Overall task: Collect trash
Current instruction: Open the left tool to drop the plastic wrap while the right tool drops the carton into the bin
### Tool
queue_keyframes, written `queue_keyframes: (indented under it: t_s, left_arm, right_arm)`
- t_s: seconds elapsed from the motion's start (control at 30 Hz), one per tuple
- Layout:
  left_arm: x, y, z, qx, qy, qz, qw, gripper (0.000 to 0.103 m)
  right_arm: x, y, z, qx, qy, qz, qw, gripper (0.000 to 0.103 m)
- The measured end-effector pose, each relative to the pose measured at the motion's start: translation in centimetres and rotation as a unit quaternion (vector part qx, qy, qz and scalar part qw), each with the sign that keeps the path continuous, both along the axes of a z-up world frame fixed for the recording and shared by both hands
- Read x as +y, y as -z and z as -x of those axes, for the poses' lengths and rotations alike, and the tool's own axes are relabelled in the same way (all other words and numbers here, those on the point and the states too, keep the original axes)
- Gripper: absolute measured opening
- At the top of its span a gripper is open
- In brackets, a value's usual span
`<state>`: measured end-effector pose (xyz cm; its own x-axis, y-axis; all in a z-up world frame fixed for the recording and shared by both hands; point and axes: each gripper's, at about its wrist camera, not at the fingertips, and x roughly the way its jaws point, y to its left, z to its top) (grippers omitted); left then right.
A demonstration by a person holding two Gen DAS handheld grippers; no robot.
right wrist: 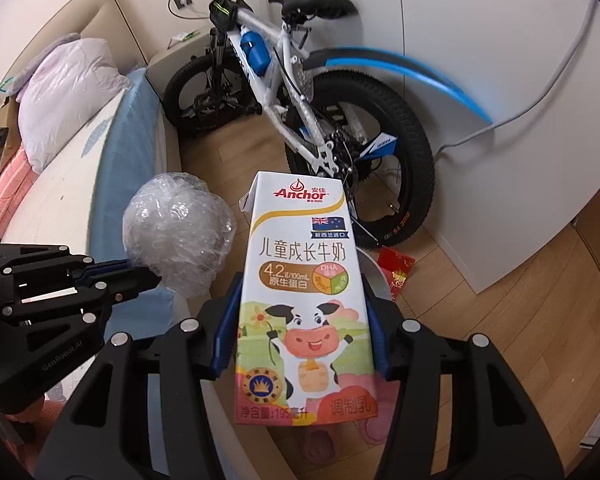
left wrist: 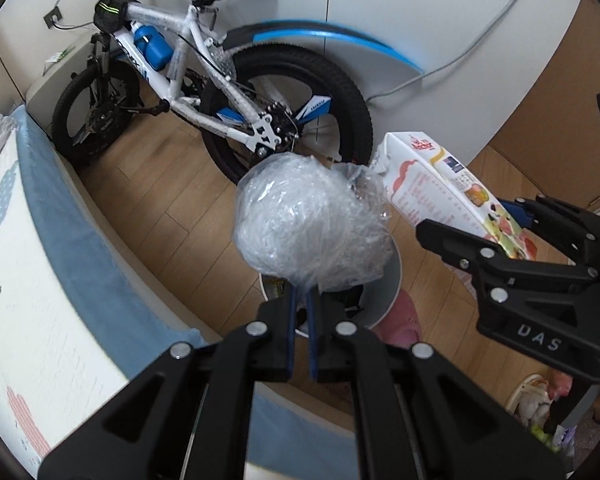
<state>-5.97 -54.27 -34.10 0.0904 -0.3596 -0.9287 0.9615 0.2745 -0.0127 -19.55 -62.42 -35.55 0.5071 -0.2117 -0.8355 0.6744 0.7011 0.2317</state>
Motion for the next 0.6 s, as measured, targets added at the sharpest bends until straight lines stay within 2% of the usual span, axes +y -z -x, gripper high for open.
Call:
queue_keyframes:
  t_s: [0.2, 0.33, 0.47, 0.5, 0.6]
  left_arm:
    - [-1.5, 3.4, -1.0, 0.024, 0.002, -0.033, 0.9992, 0.005]
    - [-2.2, 4.9, -0.9, 0.026, 0.021, -0.039, 0.9987, 0.006]
    - [-2.8, 5.8, -1.0, 0.038, 0.031, -0.041, 0.998, 0.01]
    - [-2.9, 6.0, -1.0, 0.049, 0.034, -0.044, 0.9972, 0.019]
    - [-3.1, 6.1, -1.3, 0.061, 0.035, -0.05, 0.9963, 0.036]
  right_arm:
    - [-0.8, 3.1, -1.7, 0.022, 0.001, -0.014, 1.0, 0.052]
    - [-1.5, 4.4, -2.1, 0.032, 0.011, -0.014, 0.999, 0.068]
    - [-2.0, 5.1, -2.0, 0.042, 0.021, -0.014, 0.999, 0.068]
    - [-2.0, 5.0, -1.8, 0.044, 0.024, -0.014, 0.999, 0.068]
    - [-2.2, 5.0, -1.2, 0.049, 0.03, -0.01, 0.998, 0.068]
